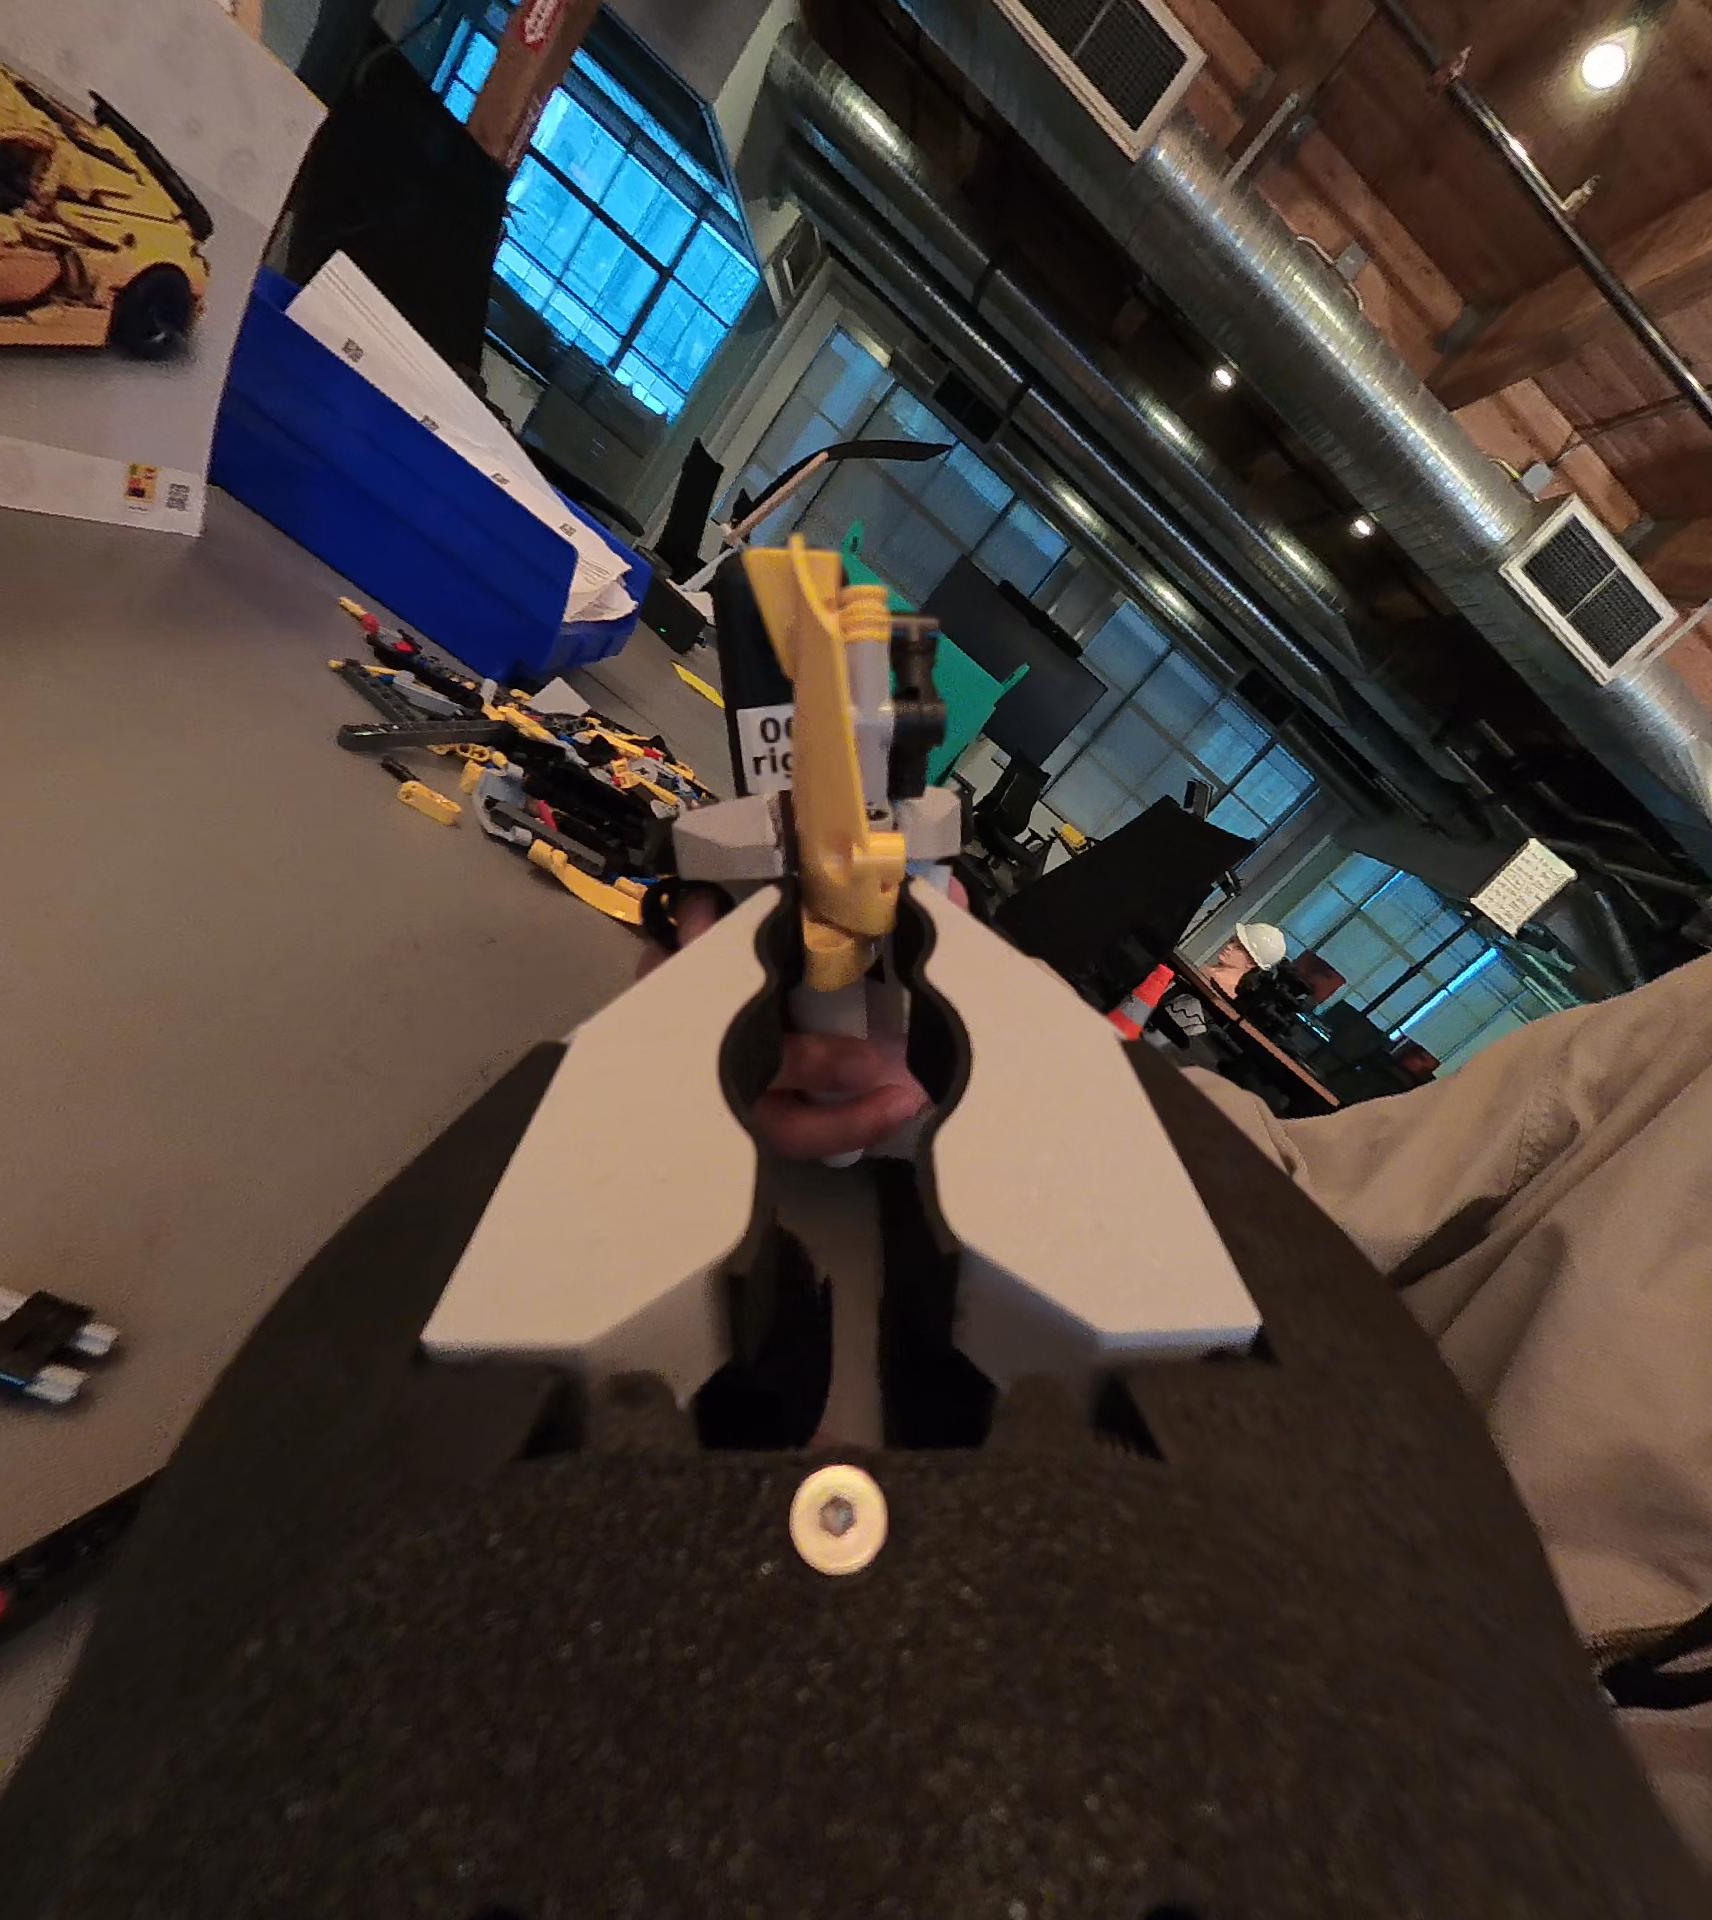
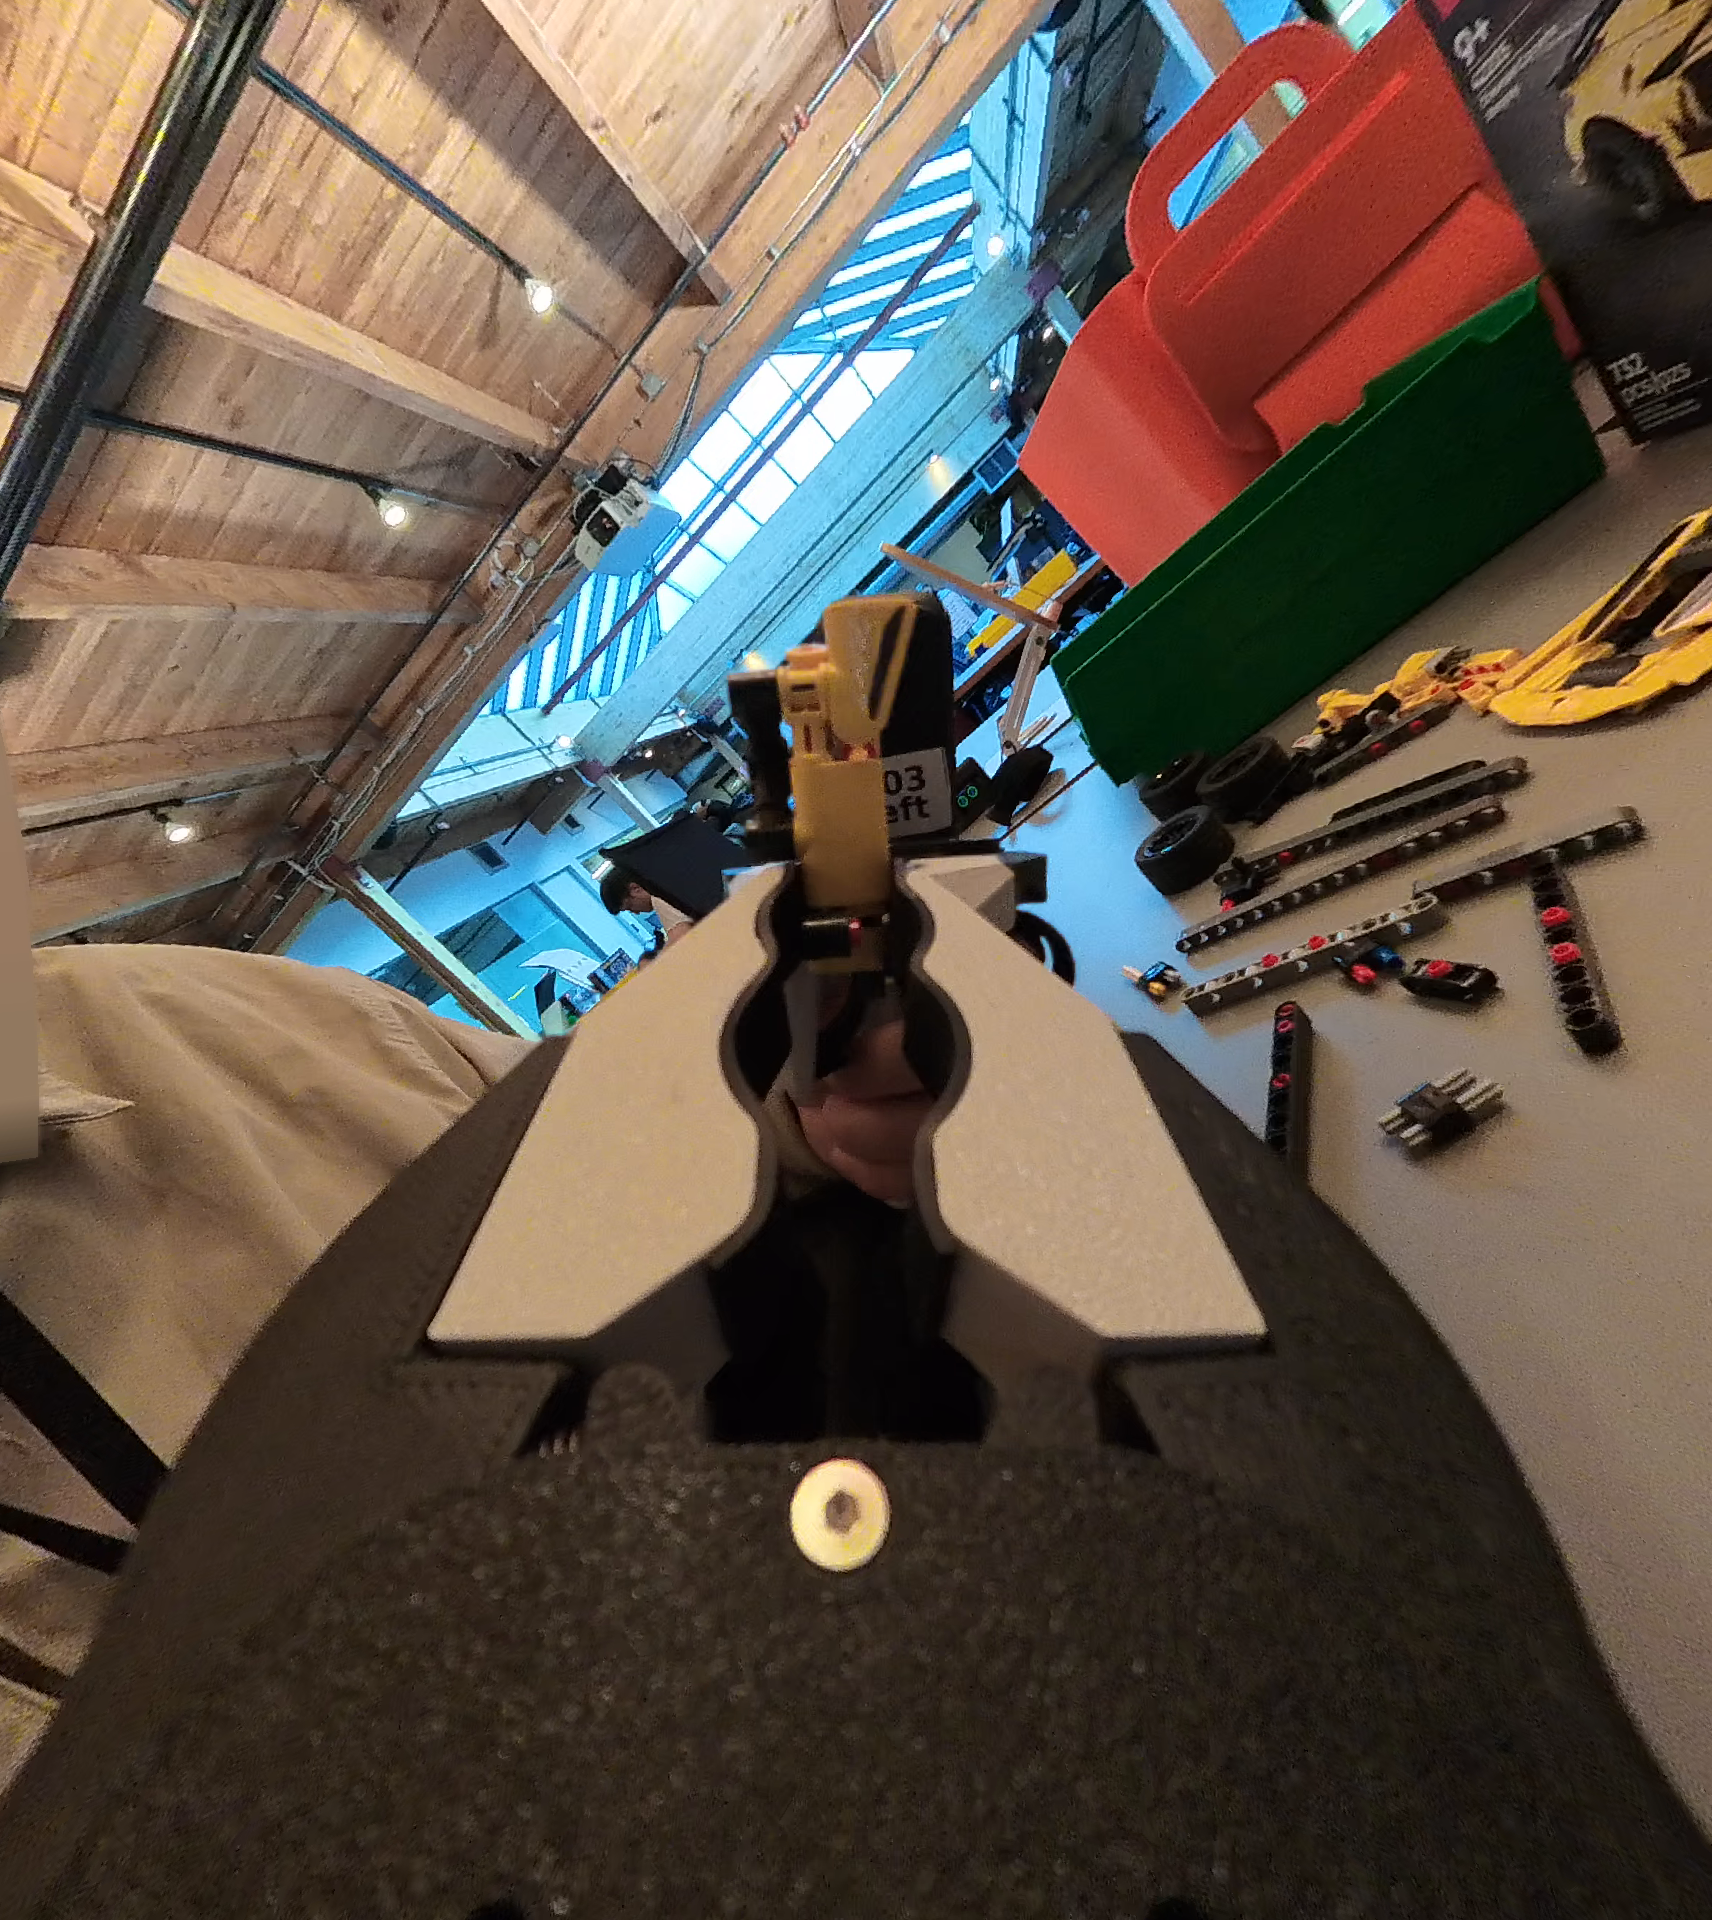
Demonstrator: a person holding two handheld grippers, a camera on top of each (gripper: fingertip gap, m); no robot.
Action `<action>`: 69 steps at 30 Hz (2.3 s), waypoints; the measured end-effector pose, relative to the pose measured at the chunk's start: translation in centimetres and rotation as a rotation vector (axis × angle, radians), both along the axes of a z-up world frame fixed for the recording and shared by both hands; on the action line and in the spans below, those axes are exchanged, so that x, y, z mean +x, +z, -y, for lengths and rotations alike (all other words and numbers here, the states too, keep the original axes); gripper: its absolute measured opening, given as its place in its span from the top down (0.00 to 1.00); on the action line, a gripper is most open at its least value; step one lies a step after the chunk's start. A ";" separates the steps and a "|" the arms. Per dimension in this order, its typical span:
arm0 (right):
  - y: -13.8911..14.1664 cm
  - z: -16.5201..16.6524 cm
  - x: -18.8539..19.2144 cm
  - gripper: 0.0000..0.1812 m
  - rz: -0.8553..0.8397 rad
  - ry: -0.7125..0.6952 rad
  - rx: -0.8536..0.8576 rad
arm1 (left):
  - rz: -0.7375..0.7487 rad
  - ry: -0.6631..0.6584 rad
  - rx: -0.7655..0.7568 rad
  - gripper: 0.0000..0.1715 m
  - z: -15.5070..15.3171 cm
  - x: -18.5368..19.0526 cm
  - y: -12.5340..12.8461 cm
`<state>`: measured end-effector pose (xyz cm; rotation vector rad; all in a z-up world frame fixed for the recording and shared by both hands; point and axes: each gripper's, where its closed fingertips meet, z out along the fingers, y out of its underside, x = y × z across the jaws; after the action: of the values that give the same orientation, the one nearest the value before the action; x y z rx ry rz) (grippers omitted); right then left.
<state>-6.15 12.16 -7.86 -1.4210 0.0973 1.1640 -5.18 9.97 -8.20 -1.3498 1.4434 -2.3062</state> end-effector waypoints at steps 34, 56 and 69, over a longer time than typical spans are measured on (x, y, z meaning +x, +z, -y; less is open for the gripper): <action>0.7 -0.3 0.6 0.92 -0.105 -0.041 0.031 | 0.019 0.055 -0.014 0.91 -0.4 0.4 0.5; 1.6 -0.6 1.5 0.93 -0.224 -0.091 0.090 | 0.083 0.127 0.031 0.91 -1.0 0.5 0.8; 1.5 -1.0 0.3 0.88 -0.089 -0.054 0.072 | 0.084 0.113 0.071 0.91 -1.4 -0.1 0.9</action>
<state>-5.82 13.20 -6.36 -1.2966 0.1535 1.1749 -5.27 11.41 -7.27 -1.2649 1.3732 -2.1925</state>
